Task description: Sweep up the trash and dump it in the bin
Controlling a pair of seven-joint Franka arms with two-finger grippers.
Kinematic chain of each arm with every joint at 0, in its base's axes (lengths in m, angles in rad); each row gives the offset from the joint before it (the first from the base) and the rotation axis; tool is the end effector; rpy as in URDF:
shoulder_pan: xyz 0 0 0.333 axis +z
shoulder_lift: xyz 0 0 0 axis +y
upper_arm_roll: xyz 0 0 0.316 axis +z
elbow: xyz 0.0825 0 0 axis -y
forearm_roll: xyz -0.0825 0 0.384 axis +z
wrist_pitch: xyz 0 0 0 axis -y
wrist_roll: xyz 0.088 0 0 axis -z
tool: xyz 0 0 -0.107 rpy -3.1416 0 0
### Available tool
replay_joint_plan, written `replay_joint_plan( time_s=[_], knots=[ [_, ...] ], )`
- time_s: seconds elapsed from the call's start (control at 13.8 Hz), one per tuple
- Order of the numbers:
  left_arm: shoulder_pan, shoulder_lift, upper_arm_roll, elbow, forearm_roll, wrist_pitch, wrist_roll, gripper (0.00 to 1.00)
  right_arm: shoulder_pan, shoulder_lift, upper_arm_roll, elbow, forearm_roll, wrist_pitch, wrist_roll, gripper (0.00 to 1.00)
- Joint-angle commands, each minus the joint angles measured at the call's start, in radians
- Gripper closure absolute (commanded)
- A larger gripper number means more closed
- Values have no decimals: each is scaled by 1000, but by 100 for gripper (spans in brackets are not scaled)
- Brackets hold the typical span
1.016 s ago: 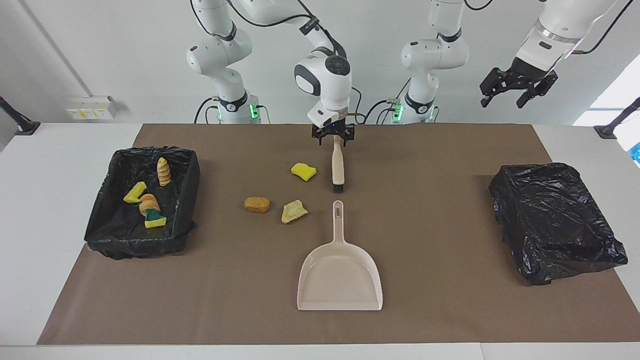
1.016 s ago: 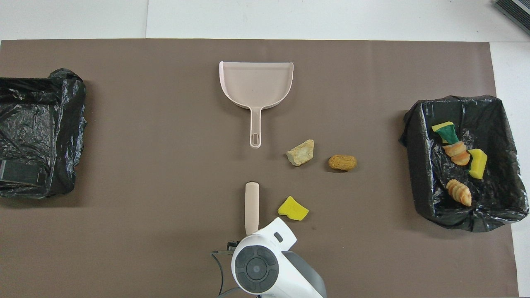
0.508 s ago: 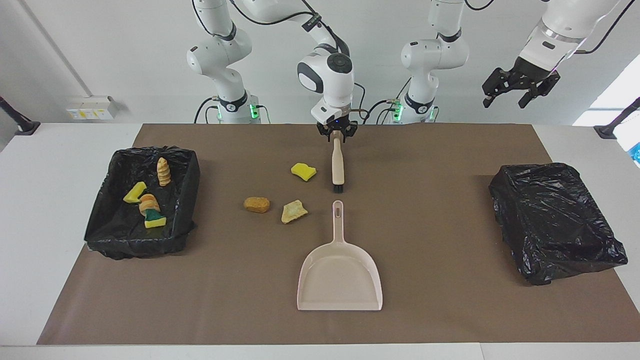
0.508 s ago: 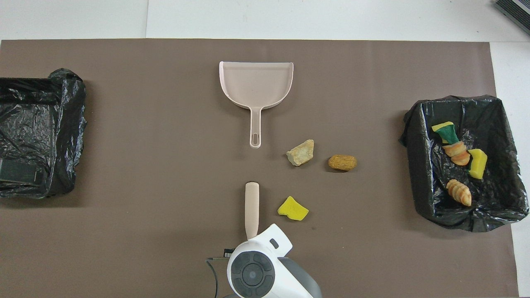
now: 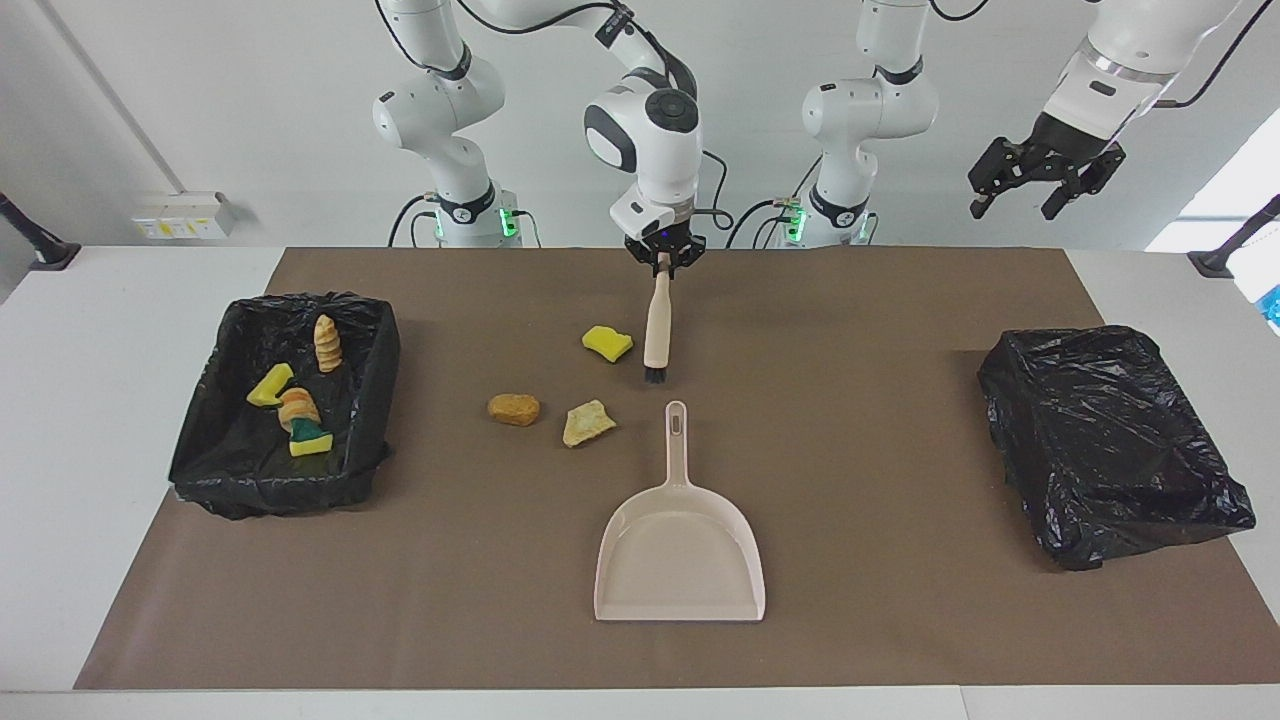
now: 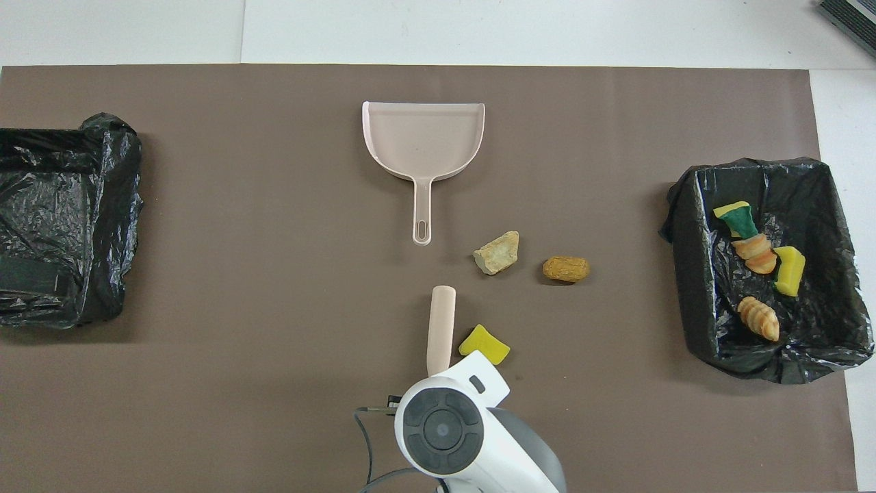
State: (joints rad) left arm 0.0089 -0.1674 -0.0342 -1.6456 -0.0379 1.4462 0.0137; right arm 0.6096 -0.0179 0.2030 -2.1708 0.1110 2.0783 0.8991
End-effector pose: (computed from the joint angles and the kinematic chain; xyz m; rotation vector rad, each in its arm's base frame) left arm 0.4877 -0.0184 0.6662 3.1087 -0.0661 -0.0502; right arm 0.3553 0.3837 0.3950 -3.1246 0.2258 0.1850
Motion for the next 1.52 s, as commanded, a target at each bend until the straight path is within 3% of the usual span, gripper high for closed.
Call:
replay_joint_plan(
  time_s=[0.0,0.22,0.51,0.8,1.16,1.45],
  knots=[
    [-7,-11,3,-23,13,60,5,0,-123,-105,3,-15,25,-98,-136,100],
    [-23,9,-1,-49,12,144,-4,0,-253,-154,1,-23,9,-139,-268,100],
    [-145,40,-6,-56,12,214,-60,0,-463,-191,1,-84,-46,-158,-565,100],
    [-260,179,-9,-27,16,371,-191,0,-714,-179,3,-122,-51,-106,-948,100],
    [-320,354,-50,62,23,416,-251,0,-706,-134,3,-187,-53,-34,-971,100],
    [-412,488,-52,90,20,622,-469,0,-685,-117,6,-210,-51,3,-980,100]
  ],
)
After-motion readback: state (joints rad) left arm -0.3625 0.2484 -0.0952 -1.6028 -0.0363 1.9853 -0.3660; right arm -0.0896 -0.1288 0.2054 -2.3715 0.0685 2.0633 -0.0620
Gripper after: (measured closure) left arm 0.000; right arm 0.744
